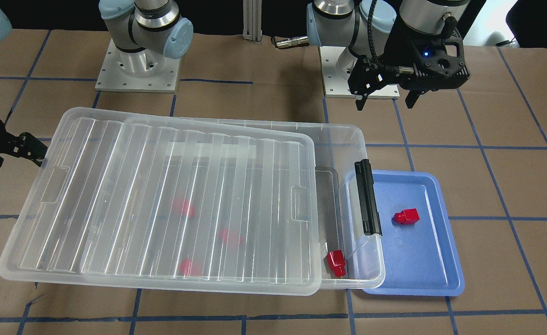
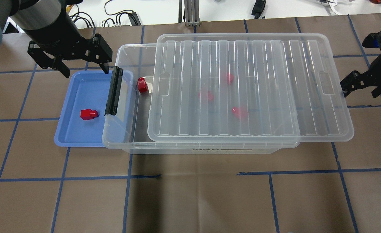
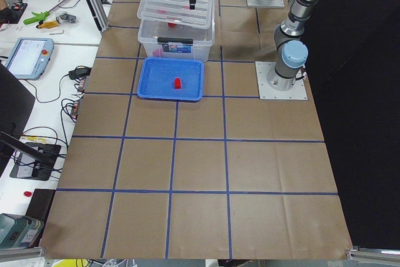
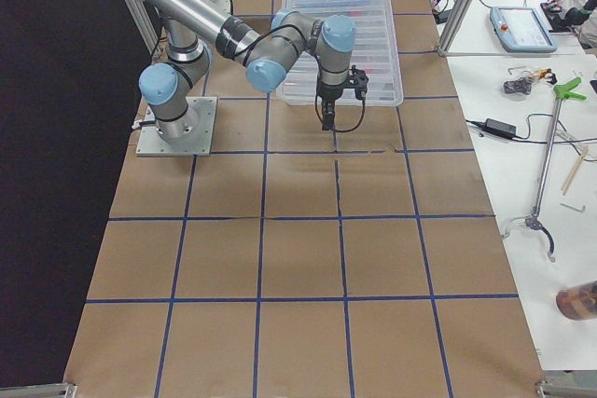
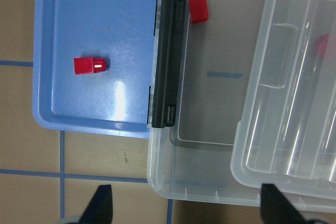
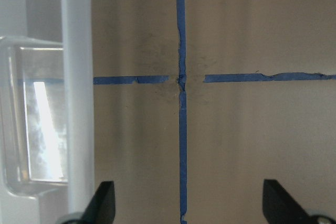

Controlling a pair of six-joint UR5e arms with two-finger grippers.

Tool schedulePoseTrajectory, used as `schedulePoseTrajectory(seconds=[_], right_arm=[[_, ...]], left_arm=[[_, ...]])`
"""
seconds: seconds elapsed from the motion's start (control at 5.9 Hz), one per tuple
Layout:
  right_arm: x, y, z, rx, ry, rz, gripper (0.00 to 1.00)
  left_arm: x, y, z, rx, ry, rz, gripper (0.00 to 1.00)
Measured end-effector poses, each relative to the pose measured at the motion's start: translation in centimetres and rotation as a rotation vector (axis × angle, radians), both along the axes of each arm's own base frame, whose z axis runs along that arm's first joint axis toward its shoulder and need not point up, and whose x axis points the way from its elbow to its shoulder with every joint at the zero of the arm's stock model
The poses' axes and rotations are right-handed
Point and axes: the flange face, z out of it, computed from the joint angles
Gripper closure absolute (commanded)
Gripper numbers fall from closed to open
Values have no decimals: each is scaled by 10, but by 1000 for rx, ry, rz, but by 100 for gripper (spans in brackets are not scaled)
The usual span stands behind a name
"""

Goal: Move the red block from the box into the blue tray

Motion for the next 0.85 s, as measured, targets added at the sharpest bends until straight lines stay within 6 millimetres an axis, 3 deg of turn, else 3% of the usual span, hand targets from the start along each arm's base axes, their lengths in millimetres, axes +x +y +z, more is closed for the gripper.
schedulePoseTrajectory(seconds=[0.85], right_arm=[[42,-6,-4,-7,-34,59,0]], left_arm=[[0,-1,-1,-3,2,-4,2]])
